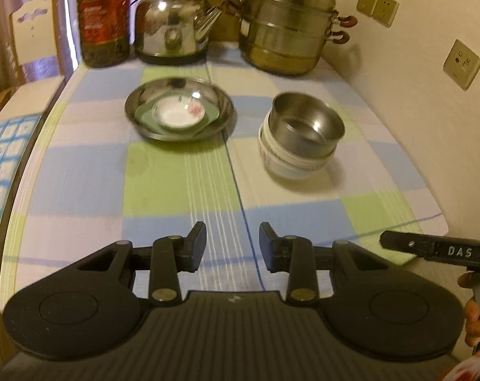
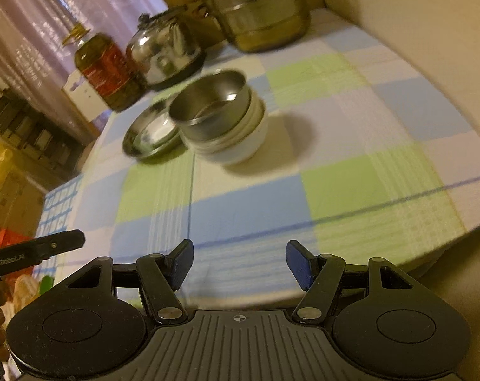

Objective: Organize plates and bowls
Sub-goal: 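Close both grippers together on the rim of the bowl stack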

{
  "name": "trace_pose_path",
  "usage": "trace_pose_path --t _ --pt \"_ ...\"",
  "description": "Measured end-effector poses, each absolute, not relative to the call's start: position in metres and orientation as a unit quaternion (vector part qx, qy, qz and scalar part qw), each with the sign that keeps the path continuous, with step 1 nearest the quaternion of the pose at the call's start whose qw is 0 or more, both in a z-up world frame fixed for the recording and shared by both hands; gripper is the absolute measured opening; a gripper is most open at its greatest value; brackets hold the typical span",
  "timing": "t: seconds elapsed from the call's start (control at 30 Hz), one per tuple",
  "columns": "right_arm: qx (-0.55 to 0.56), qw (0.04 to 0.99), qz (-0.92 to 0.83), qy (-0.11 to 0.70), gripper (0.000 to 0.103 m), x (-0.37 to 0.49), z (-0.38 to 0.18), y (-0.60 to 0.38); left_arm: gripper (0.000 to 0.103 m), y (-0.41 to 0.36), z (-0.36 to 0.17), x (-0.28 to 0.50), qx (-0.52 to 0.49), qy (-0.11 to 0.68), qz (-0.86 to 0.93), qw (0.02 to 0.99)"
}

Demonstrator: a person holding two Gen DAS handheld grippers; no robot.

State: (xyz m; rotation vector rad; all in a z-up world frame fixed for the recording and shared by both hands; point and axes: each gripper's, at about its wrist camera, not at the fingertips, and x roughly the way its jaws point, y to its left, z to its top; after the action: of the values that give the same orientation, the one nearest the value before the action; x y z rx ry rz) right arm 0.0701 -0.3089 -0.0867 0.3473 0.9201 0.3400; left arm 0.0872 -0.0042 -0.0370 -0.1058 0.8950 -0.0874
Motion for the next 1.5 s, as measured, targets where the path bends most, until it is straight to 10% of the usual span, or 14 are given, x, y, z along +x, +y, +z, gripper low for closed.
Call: trace_pose_path --t 0.2,0.63,1.5 --pt "0.18 0.892 0.138 0.391 0.064 0.095 -0.073 -0.312 0.032 -0.007 -0.038 0.137 -0.041 0.42 -0.078 0.903" --pt "0.206 0.911 0.136 0.33 0.013 0.155 -0.066 -0.297 0.027 -0.025 -0.038 0.227 -0.011 0.394 -0.148 0.907" --pt "0.212 0.899 0.114 0.366 0.009 0.204 -0.103 -0.291 0.018 -0.04 -0.079 0.285 0.001 0.434 -0.174 0.884"
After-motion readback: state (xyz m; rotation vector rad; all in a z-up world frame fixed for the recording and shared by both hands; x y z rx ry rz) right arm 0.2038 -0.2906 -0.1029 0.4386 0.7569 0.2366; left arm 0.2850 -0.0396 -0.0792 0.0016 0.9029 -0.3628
